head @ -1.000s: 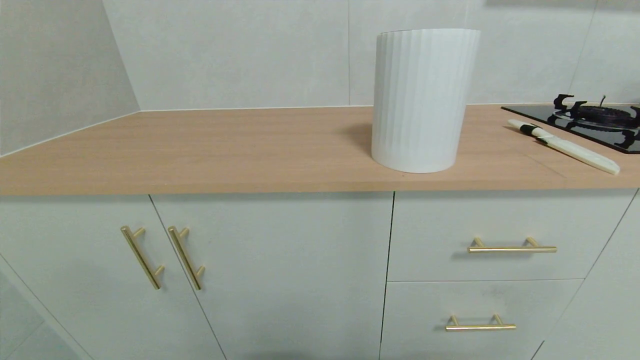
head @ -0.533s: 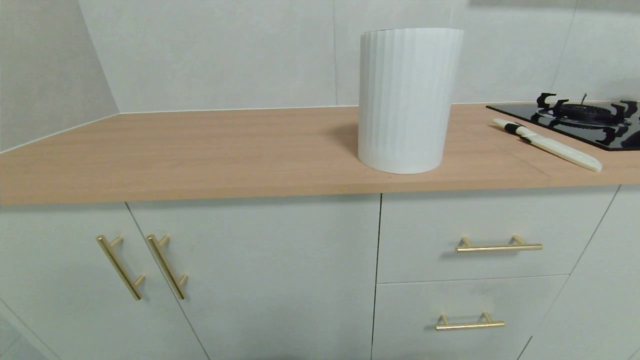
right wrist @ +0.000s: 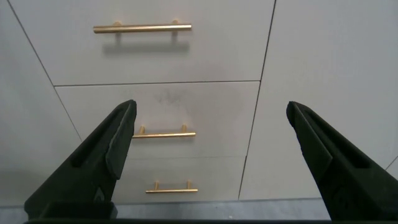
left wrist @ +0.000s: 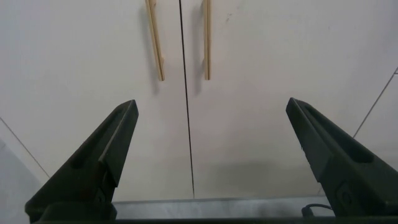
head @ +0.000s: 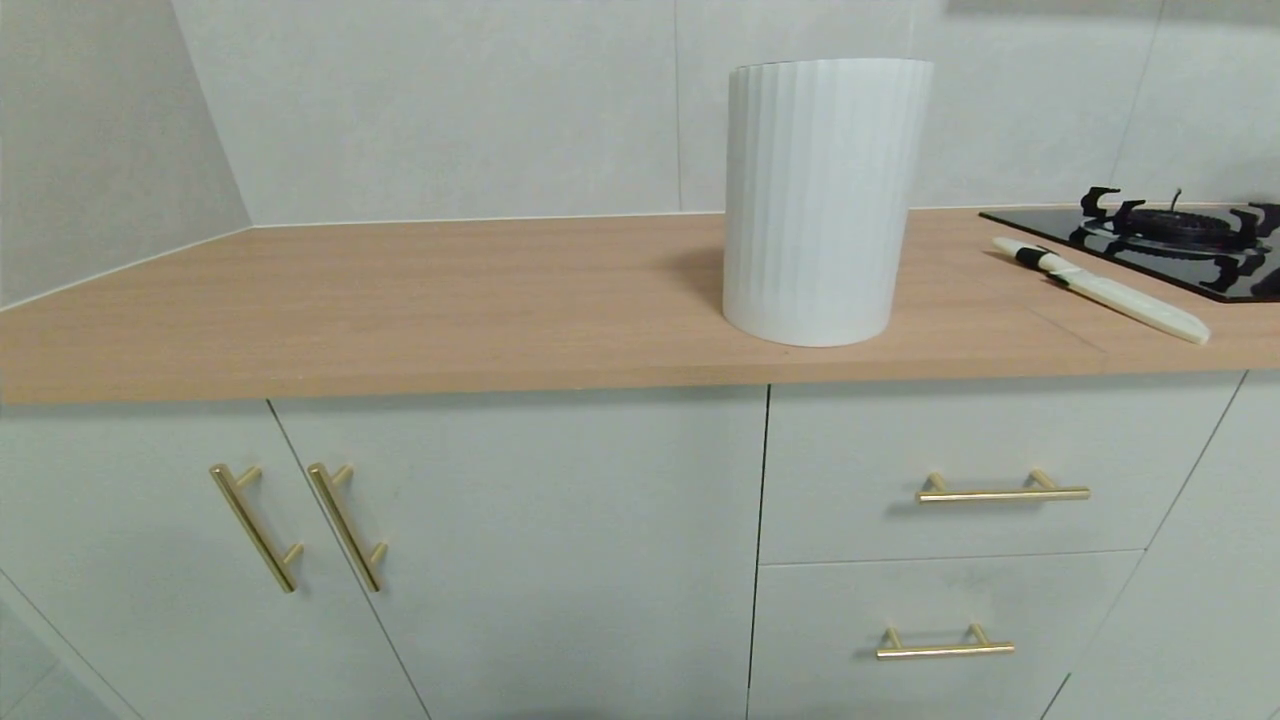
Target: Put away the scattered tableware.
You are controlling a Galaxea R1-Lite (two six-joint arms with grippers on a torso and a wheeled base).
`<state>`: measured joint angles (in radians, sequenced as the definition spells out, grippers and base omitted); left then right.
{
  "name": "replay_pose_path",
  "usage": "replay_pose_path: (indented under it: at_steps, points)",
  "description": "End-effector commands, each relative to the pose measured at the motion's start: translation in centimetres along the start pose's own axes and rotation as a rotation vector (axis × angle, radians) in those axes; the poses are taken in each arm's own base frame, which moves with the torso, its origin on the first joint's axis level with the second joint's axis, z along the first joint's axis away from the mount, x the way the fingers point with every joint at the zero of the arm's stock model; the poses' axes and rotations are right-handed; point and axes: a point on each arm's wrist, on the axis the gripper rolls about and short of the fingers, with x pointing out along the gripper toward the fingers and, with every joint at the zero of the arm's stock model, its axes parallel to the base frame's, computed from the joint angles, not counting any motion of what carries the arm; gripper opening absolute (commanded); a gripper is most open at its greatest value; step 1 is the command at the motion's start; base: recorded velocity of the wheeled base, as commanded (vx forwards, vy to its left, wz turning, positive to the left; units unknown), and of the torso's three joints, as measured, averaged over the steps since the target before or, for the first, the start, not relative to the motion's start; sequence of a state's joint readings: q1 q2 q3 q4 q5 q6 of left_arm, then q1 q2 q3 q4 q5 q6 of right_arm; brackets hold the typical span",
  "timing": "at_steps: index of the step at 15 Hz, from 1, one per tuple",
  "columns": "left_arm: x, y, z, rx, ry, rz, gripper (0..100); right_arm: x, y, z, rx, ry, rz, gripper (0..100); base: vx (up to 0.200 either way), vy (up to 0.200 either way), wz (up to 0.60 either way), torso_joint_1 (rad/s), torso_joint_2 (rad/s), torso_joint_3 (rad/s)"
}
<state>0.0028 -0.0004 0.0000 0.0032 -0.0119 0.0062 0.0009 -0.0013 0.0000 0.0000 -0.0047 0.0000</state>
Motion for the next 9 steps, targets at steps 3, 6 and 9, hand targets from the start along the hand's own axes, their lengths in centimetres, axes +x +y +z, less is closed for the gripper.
replay_pose_path:
  at_steps: [3, 6, 9]
  points:
    - [0.00, 0.00, 0.00, 0.000, 0.000, 0.000, 100, 0.01, 0.00, 0.00, 0.000, 0.001, 0.001, 100, 0.000, 0.000, 0.00, 0.000, 0.00, 0.000]
    - [0.00, 0.00, 0.00, 0.000, 0.000, 0.000, 100, 0.01, 0.00, 0.00, 0.000, 0.001, 0.001, 100, 0.000, -0.200, 0.00, 0.002, 0.00, 0.004]
    - [0.00, 0.00, 0.00, 0.000, 0.000, 0.000, 100, 0.01, 0.00, 0.00, 0.000, 0.001, 0.001, 100, 0.000, -0.200, 0.00, 0.002, 0.00, 0.007]
